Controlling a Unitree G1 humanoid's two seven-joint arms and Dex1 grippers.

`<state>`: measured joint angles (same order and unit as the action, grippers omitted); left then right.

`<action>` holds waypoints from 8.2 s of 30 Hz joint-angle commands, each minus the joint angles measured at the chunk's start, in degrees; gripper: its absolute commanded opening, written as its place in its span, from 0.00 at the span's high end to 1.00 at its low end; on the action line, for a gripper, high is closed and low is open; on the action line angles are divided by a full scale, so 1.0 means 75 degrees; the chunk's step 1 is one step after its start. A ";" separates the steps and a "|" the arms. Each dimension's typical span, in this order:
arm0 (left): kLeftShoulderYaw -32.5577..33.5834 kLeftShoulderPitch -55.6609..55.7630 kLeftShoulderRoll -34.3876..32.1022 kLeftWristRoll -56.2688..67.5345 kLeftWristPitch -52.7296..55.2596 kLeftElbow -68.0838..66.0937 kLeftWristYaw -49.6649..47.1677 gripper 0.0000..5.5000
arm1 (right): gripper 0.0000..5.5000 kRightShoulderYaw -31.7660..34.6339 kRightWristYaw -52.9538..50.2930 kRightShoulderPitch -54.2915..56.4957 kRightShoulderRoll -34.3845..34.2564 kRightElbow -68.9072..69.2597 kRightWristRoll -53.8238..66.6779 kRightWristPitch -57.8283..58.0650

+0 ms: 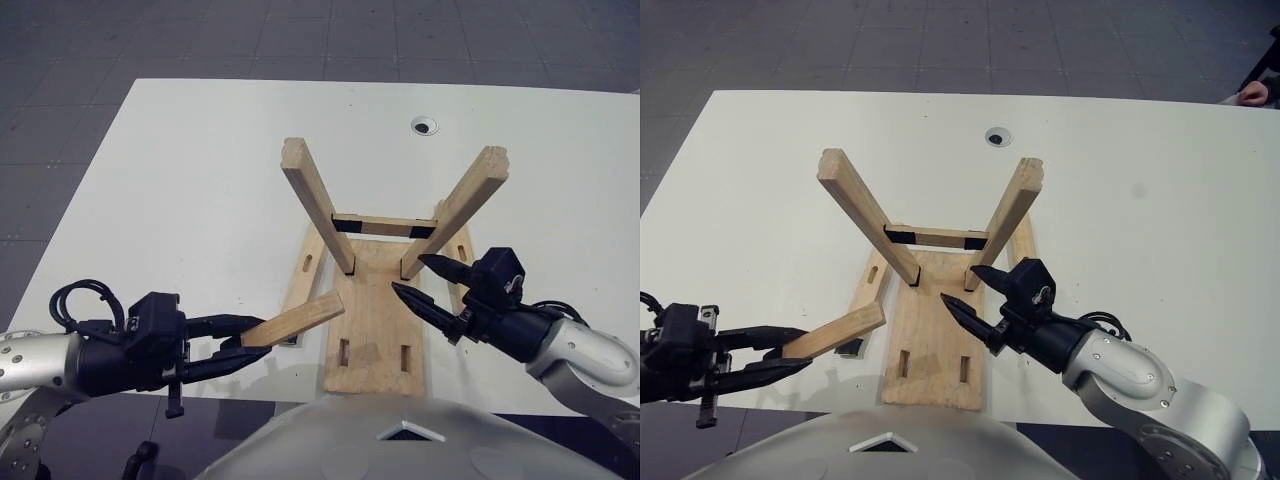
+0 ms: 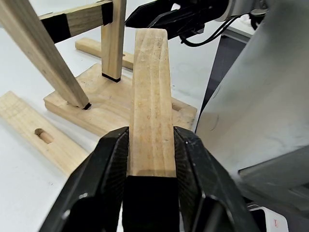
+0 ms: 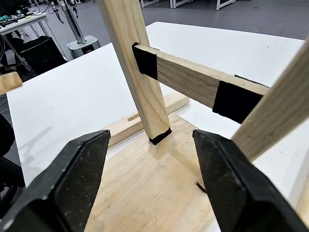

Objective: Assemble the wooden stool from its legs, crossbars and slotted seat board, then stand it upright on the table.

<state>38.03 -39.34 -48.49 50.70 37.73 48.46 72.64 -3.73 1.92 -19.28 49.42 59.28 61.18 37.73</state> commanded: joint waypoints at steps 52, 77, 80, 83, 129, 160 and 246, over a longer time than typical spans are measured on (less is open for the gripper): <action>-0.3356 0.0439 0.0380 -0.0024 -0.1292 0.1534 -0.4720 0.76 | 0.58 -0.2844 -0.1888 -0.0074 -0.3818 -0.0302 0.2121 -0.2003; -0.4749 0.0498 -0.0463 -0.2218 -0.3851 0.1538 -0.6082 0.76 | 0.93 -0.3313 -0.3418 -0.0693 -0.5380 -0.0299 0.2021 -0.2890; -0.4746 0.0386 -0.1068 -0.1305 -0.3871 0.1539 -0.6195 0.69 | 0.93 -0.3222 -0.3377 -0.0749 -0.5498 -0.0263 0.2023 -0.2981; -0.4637 0.0096 -0.1949 -0.0212 -0.3962 0.1539 -0.5866 0.62 | 0.93 -0.3231 -0.3385 -0.0722 -0.5505 -0.0267 0.1943 -0.3064; -0.4676 0.1679 0.0298 -0.2448 -0.0191 -0.0632 -0.6736 0.00 | 0.93 0.1648 -0.0765 -0.0349 -0.1905 -0.0567 -0.2910 0.0566; -0.4991 0.1806 0.1718 -0.3446 0.0582 -0.0575 -0.7285 0.00 | 0.93 -0.0059 -0.1035 0.0784 -0.4444 -0.1556 -0.6166 0.0106; -0.4983 0.1648 0.2014 -0.3700 0.0682 -0.0417 -0.6925 0.00 | 0.93 0.0208 -0.0908 0.0173 -0.5789 -0.5939 -0.9245 -0.3675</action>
<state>0.66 -26.81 -33.60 23.42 42.28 44.85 20.90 -1.12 -4.35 -14.37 6.72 23.29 -7.12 10.25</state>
